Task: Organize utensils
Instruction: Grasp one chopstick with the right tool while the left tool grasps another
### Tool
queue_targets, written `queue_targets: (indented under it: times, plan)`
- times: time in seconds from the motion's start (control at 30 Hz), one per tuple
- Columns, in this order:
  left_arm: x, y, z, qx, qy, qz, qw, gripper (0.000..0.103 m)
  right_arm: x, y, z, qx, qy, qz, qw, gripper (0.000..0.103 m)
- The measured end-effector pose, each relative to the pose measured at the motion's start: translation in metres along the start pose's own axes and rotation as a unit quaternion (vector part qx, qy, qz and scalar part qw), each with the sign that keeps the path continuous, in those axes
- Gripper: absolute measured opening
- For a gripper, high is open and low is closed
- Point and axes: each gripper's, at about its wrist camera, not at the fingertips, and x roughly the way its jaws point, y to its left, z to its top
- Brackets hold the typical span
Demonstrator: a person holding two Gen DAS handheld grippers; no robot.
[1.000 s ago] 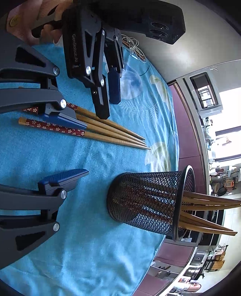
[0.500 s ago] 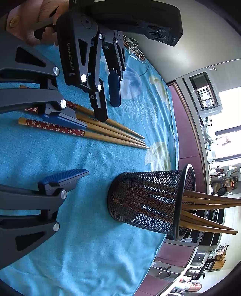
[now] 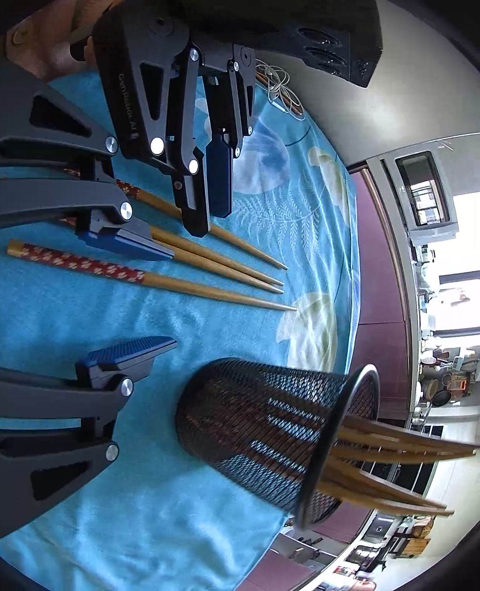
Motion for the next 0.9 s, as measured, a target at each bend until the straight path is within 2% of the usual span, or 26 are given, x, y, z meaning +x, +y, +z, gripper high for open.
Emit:
queue_targets:
  times: [0.2,0.37,0.47,0.53,0.6,0.9]
  plan:
    - [0.005,0.004,0.006,0.0,0.002,0.0,1.0,0.019,0.012,0.001,0.015,-0.005,0.005,-0.002,1.0,0.031]
    - [0.008,0.009,0.01,-0.003,0.003,-0.001,1.0,0.017,0.019,0.001,0.022,-0.003,0.005,-0.002,1.0,0.03]
    - [0.01,0.008,0.012,-0.002,0.001,0.003,1.0,0.017,0.02,0.0,0.024,-0.001,0.004,-0.003,1.0,0.025]
    - [0.011,0.006,0.012,0.0,-0.001,0.009,1.0,0.017,0.019,-0.002,0.025,0.006,0.005,0.003,1.0,0.013]
    - [0.011,0.005,0.012,-0.005,-0.002,0.012,0.9999,0.016,0.019,-0.005,0.025,0.015,0.005,0.01,1.0,0.008]
    - [0.005,0.006,0.007,-0.027,-0.008,0.012,0.9995,0.008,0.005,-0.012,0.016,0.037,-0.008,0.026,0.999,0.006]
